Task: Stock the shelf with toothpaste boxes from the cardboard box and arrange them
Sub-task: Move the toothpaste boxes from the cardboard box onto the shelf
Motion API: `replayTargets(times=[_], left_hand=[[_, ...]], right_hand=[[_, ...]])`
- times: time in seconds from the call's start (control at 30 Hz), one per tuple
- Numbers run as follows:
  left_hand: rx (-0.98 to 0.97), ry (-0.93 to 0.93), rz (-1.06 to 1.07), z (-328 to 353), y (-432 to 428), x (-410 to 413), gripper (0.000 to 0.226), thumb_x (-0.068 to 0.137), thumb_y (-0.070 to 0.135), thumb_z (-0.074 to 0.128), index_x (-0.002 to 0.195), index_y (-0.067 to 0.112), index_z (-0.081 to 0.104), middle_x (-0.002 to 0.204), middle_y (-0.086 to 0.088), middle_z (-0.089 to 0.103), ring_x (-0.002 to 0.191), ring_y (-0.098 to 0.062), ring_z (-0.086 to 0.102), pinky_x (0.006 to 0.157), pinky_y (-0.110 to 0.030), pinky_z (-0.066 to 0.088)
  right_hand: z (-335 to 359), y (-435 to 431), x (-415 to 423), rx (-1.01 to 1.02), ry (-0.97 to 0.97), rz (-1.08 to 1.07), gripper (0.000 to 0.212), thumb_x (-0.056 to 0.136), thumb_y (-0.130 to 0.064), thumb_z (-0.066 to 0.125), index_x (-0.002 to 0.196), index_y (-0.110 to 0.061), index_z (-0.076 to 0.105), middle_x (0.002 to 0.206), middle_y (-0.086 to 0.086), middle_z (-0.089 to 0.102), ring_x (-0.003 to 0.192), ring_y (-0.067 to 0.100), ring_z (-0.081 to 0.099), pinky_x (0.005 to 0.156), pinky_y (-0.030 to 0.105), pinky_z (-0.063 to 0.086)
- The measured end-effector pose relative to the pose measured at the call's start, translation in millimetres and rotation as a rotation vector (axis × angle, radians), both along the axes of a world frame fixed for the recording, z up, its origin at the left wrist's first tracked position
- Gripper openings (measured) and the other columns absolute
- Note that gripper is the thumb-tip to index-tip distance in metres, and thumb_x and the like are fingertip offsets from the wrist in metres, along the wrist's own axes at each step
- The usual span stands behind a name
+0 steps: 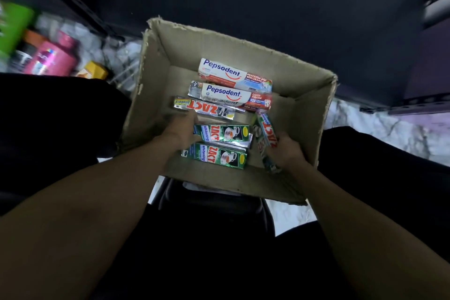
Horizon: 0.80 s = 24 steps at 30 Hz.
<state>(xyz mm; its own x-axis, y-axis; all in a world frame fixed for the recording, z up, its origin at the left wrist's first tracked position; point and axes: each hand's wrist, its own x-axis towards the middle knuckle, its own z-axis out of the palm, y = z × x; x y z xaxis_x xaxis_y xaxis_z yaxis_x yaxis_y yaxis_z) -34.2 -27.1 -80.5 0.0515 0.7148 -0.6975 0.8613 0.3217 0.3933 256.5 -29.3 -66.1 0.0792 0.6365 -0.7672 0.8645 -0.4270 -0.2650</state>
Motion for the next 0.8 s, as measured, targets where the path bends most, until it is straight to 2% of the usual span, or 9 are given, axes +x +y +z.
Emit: replayTargets(times=[0.1,0.2,0.33,0.4,0.47,0.53,0.63,0.73,0.8], left_hand=[[0.003,-0.099,0.001,12.4,2.0,-3.7,0.043,0.078,0.016,0.082,0.096,0.025,0.043,0.118,-0.012,0.065,0.1,-0.028,0.064,0.082,-0.044,0.055],[0.083,-0.121,0.016,37.4,7.0,-6.2,0.041,0.075,0.02,0.085,0.099,0.023,0.052,0.119,-0.01,0.062,0.102,-0.025,0.06,0.081,-0.033,0.049],[0.113,-0.197,0.081,85.9,28.6,-17.4,0.028,0.078,0.016,0.082,0.101,0.016,0.066,0.096,0.001,0.067,0.066,-0.008,0.057,0.059,-0.019,0.045],[0.169,-0.202,0.005,120.1,39.7,-27.3,0.022,0.08,0.019,0.081,0.096,0.027,0.068,0.102,0.006,0.067,0.077,-0.012,0.06,0.068,-0.021,0.048],[0.261,-0.186,-0.039,160.1,49.1,-37.7,0.022,0.079,0.024,0.081,0.09,0.037,0.067,0.105,0.0,0.071,0.089,-0.02,0.064,0.082,-0.032,0.051],[0.393,-0.131,-0.059,201.1,54.8,-46.2,0.023,0.077,0.029,0.081,0.097,0.035,0.07,0.097,0.0,0.072,0.087,-0.019,0.063,0.082,-0.033,0.05],[0.6,-0.127,-0.074,273.3,58.0,-52.7,0.029,0.077,0.037,0.08,0.104,0.034,0.07,0.089,0.01,0.069,0.07,-0.007,0.056,0.073,-0.028,0.048],[0.738,-0.195,-0.081,347.3,54.2,-61.5,0.03,0.082,0.035,0.078,0.109,0.032,0.067,0.091,0.015,0.069,0.065,0.009,0.057,0.059,-0.014,0.041],[0.869,-0.202,-0.095,393.6,48.1,-66.7,0.029,0.082,0.034,0.077,0.109,0.032,0.066,0.086,0.017,0.067,0.067,0.009,0.057,0.056,-0.011,0.036]], right_hand=[[14.0,1.8,-1.7,-0.018,0.076,0.109,0.048,0.099,-0.026,0.052,0.143,-0.011,0.041,0.139,0.016,0.054,0.121,0.034,0.056,0.096,0.034,0.044],[36.7,2.5,-4.4,-0.018,0.182,0.143,0.055,0.101,-0.026,0.047,0.153,-0.024,0.029,0.143,0.009,0.05,0.125,0.031,0.053,0.097,0.03,0.042],[88.9,12.8,-11.7,0.054,0.346,0.123,0.052,0.099,-0.027,0.051,0.149,-0.029,0.037,0.131,0.005,0.059,0.116,0.026,0.059,0.098,0.036,0.047],[118.2,18.0,-15.3,0.099,0.44,0.089,0.056,0.094,-0.027,0.06,0.146,-0.032,0.04,0.129,0.0,0.062,0.112,0.022,0.063,0.1,0.04,0.049],[152.6,25.0,-22.9,0.168,0.493,0.098,0.064,0.081,-0.034,0.067,0.14,-0.04,0.044,0.128,-0.006,0.064,0.112,0.016,0.064,0.101,0.041,0.048],[187.6,31.2,-32.5,0.259,0.553,0.134,0.06,0.077,-0.027,0.07,0.131,-0.042,0.048,0.126,-0.011,0.064,0.113,0.01,0.063,0.101,0.036,0.048],[243.0,41.8,-48.6,0.449,0.608,0.155,0.05,0.084,-0.01,0.069,0.123,-0.036,0.054,0.119,-0.013,0.067,0.105,0.007,0.064,0.086,0.025,0.052],[306.4,49.8,-69.2,0.652,0.57,0.2,0.04,0.084,-0.02,0.072,0.116,-0.038,0.057,0.109,-0.015,0.071,0.087,0.0,0.069,0.072,0.024,0.054],[345.4,55.3,-79.9,0.76,0.56,0.218,0.034,0.084,-0.021,0.072,0.111,-0.036,0.061,0.109,-0.015,0.07,0.073,-0.004,0.067,0.062,0.018,0.051]])
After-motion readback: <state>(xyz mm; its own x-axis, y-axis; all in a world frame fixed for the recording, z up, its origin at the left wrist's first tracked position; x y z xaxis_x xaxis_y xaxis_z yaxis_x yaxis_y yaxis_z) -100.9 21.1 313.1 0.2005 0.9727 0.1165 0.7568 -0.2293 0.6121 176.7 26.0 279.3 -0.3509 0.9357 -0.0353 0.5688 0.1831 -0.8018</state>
